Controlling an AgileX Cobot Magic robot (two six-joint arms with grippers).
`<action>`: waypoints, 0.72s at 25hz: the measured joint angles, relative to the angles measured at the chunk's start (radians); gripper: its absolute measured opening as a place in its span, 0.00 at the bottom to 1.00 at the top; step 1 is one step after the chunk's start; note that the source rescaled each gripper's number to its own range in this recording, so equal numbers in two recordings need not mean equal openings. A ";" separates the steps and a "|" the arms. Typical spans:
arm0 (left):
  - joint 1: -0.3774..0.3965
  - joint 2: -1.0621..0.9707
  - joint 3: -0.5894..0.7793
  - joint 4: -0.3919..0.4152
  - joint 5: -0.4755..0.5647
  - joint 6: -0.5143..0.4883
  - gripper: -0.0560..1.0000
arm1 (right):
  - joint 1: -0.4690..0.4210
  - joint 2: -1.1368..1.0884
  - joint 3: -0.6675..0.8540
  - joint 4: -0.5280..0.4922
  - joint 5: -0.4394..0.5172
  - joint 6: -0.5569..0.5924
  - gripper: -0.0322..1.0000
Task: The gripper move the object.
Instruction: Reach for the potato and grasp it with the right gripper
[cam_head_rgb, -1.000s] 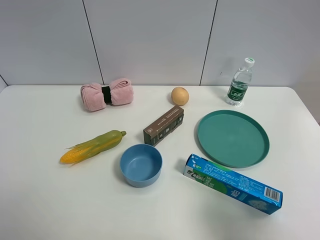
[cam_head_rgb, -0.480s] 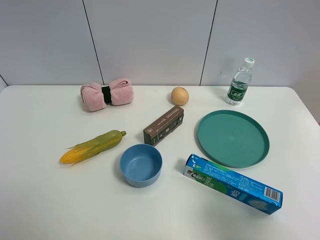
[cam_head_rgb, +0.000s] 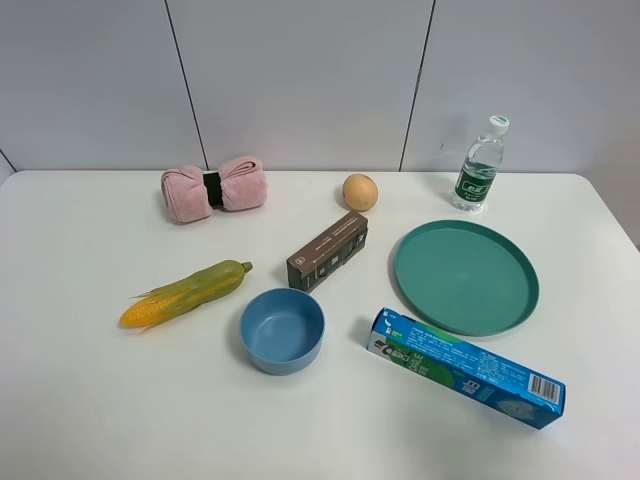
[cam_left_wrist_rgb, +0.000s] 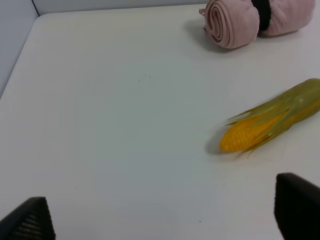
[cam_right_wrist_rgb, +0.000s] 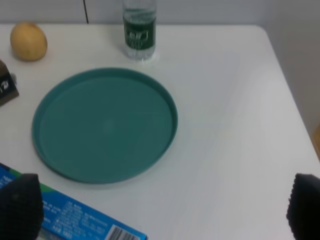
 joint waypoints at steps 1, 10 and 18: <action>0.000 0.000 0.000 0.000 0.000 0.000 1.00 | 0.000 0.007 -0.023 0.000 0.000 0.000 0.98; 0.000 0.000 0.000 0.000 0.000 0.000 1.00 | 0.000 0.282 -0.218 0.047 0.000 0.000 0.98; 0.000 0.000 0.000 0.000 0.000 0.000 1.00 | 0.000 0.595 -0.358 0.109 -0.008 -0.003 0.98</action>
